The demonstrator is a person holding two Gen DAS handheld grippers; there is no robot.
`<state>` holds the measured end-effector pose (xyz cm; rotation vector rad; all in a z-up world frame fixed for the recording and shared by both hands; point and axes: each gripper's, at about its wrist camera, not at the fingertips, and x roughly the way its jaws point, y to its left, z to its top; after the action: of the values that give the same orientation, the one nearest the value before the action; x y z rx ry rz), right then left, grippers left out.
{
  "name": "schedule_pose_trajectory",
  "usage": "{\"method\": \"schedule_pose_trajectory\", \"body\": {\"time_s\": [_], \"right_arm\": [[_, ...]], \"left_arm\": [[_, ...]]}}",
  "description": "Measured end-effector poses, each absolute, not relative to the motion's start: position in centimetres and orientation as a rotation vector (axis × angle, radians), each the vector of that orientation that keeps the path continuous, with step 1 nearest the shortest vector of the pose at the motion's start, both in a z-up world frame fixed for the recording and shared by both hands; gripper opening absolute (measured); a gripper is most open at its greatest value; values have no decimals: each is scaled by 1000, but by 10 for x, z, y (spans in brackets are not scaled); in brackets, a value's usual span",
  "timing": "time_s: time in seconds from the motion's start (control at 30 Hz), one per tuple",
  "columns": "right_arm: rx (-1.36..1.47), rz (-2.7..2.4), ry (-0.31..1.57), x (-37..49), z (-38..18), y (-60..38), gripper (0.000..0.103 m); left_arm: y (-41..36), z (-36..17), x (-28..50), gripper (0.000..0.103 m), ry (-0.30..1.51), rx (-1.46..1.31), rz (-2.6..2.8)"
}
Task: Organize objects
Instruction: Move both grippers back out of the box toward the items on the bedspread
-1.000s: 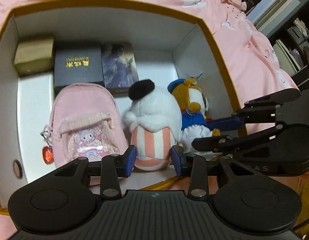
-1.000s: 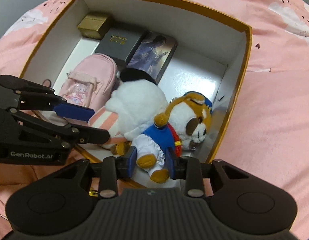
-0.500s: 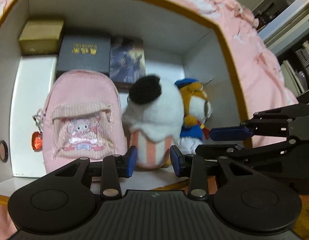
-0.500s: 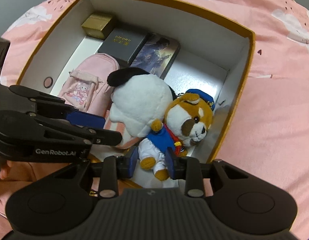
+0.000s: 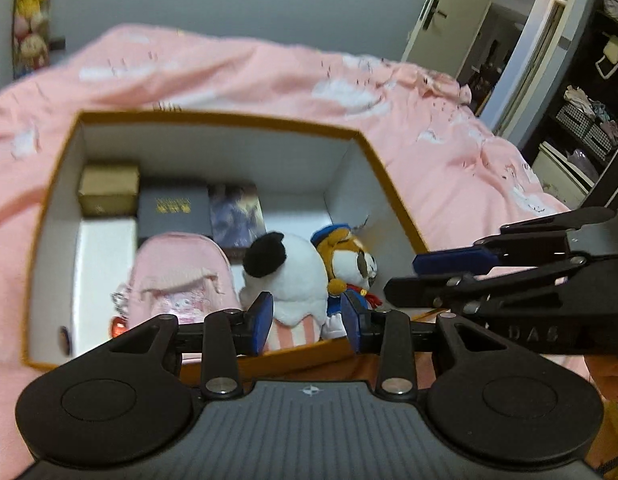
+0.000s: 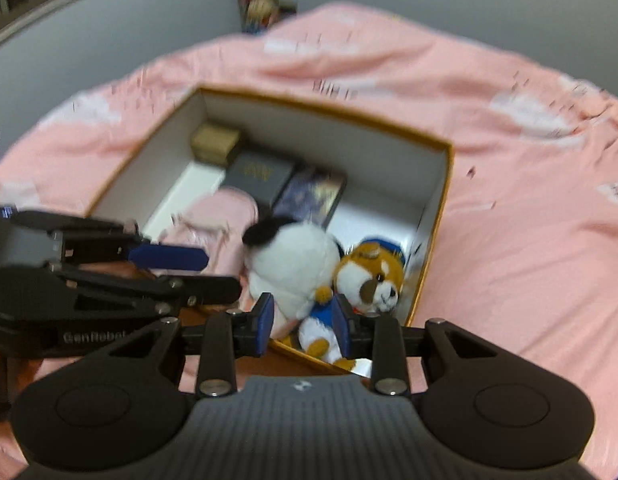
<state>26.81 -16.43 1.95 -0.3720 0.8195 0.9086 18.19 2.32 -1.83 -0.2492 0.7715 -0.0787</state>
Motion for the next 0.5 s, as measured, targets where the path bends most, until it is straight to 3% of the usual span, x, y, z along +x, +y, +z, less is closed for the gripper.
{"method": "schedule_pose_trajectory", "body": {"time_s": [0.2,0.5], "right_arm": [[-282,875,683,232,25,-185,43],[-289,824,833,199,-19,-196,44]], "left_arm": [[21,-4,151,51,721,-201,-72],[30,-29,114,51,861,-199,-52]]}}
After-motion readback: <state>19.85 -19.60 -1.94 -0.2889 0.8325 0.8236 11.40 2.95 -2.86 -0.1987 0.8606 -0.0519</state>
